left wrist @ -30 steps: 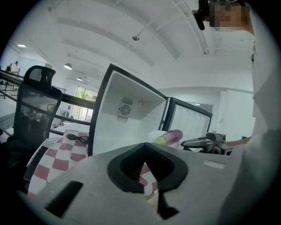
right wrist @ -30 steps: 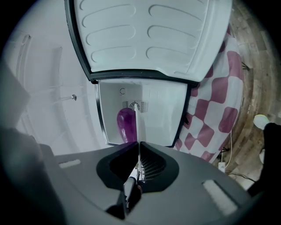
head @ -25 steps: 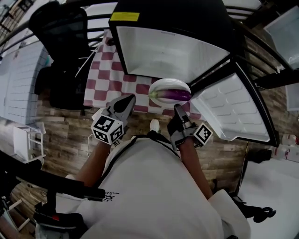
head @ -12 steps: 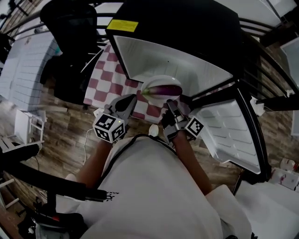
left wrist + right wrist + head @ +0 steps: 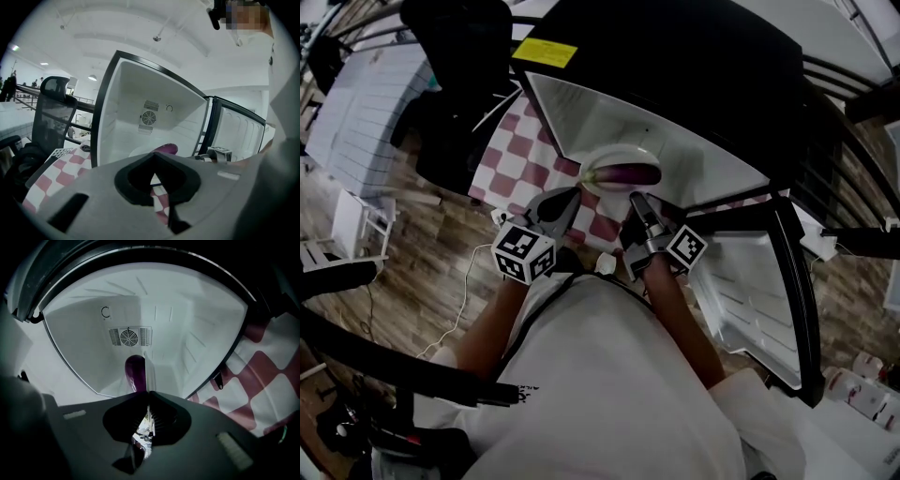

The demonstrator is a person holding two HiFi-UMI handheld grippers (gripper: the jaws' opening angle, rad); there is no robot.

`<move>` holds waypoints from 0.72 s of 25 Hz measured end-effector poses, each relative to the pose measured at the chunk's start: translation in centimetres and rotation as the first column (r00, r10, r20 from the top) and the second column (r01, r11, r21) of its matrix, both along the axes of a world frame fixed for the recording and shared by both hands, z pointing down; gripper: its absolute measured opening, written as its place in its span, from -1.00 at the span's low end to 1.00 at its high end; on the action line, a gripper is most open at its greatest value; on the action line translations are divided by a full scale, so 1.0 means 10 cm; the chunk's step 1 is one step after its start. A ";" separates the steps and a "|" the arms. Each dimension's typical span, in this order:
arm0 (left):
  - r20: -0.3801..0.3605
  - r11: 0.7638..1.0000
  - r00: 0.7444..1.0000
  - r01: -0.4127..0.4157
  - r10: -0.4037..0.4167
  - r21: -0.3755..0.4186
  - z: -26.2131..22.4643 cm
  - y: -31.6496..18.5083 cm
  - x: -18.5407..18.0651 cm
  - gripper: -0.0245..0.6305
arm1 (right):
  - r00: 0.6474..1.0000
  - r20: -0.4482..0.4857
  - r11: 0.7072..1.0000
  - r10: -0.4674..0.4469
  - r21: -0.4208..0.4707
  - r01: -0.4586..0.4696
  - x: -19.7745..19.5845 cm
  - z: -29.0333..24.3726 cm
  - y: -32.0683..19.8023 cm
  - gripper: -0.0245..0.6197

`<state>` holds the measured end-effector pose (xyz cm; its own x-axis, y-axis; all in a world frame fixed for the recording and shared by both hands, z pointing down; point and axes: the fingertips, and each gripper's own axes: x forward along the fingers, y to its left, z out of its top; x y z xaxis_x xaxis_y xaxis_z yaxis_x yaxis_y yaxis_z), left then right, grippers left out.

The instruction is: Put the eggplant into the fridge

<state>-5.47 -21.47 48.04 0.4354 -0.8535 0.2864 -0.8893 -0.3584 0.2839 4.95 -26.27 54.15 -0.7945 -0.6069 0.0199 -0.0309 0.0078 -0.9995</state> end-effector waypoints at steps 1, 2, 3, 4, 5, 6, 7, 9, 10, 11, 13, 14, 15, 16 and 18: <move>-0.001 1.000 1.000 0.003 -0.003 -0.003 0.01 -0.01 0.00 -0.91 | 1.000 -0.001 1.000 -0.001 -0.005 0.001 -0.01 0.02 -0.02 -0.85; -0.002 1.000 1.000 0.007 -0.007 -0.006 0.02 -0.02 0.01 -0.91 | 1.000 -0.001 1.000 0.000 -0.009 0.000 -0.01 0.03 -0.04 -0.85; -0.004 1.000 1.000 0.010 -0.010 -0.007 0.03 -0.04 0.00 -0.91 | 1.000 0.000 1.000 0.001 -0.012 -0.001 -0.02 0.04 -0.06 -0.86; -0.005 1.000 1.000 0.011 -0.011 -0.007 0.03 -0.06 0.00 -0.91 | 1.000 0.001 1.000 0.002 -0.013 -0.002 -0.03 0.05 -0.08 -0.86; -0.006 1.000 1.000 0.011 -0.011 -0.008 0.03 -0.08 -0.01 -0.91 | 1.000 0.002 1.000 0.004 -0.014 -0.004 -0.04 0.05 -0.11 -0.86; -0.006 1.000 1.000 0.009 -0.009 -0.010 0.04 -0.10 -0.02 -0.91 | 1.000 0.003 1.000 0.006 -0.014 -0.006 -0.04 0.04 -0.13 -0.86; -0.007 1.000 1.000 0.006 -0.006 -0.013 0.05 -0.11 -0.03 -0.91 | 1.000 0.001 1.000 0.008 -0.014 -0.008 -0.04 0.04 -0.14 -0.86; -0.008 1.000 1.000 -0.004 0.003 -0.021 0.08 -0.14 -0.05 -0.91 | 1.000 -0.011 1.000 0.019 -0.015 -0.019 -0.03 0.06 -0.17 -0.86; -0.009 1.000 1.000 -0.009 0.009 -0.024 0.09 -0.16 -0.07 -0.91 | 0.999 -0.016 0.999 0.027 -0.016 -0.028 -0.03 0.06 -0.18 -0.86; -0.009 1.000 1.000 -0.015 0.015 -0.026 0.10 -0.19 -0.09 -0.91 | 0.999 -0.021 0.999 0.036 -0.016 -0.036 -0.02 0.07 -0.20 -0.85; -0.006 0.999 1.000 -0.028 0.028 -0.029 0.11 -0.24 -0.14 -0.91 | 0.998 -0.026 0.999 0.052 -0.010 -0.052 -0.03 0.07 -0.24 -0.85; -0.005 0.999 0.999 -0.035 0.035 -0.029 0.12 -0.27 -0.17 -0.91 | 0.998 -0.026 0.998 0.059 -0.006 -0.059 -0.04 0.06 -0.26 -0.86; -0.003 0.999 0.999 -0.044 0.043 -0.029 0.12 -0.30 -0.19 -0.91 | 0.997 -0.025 0.998 0.067 -0.002 -0.067 -0.06 0.05 -0.28 -0.86; -0.002 0.998 0.999 -0.052 0.052 -0.029 0.13 -0.33 -0.22 -0.91 | 0.997 -0.025 0.997 0.074 0.001 -0.074 -0.07 0.05 -0.29 -0.85; -0.005 0.997 0.998 -0.069 0.069 -0.030 0.14 -0.37 -0.26 -0.91 | 0.995 -0.030 0.996 0.091 0.004 -0.091 -0.09 0.05 -0.30 -0.86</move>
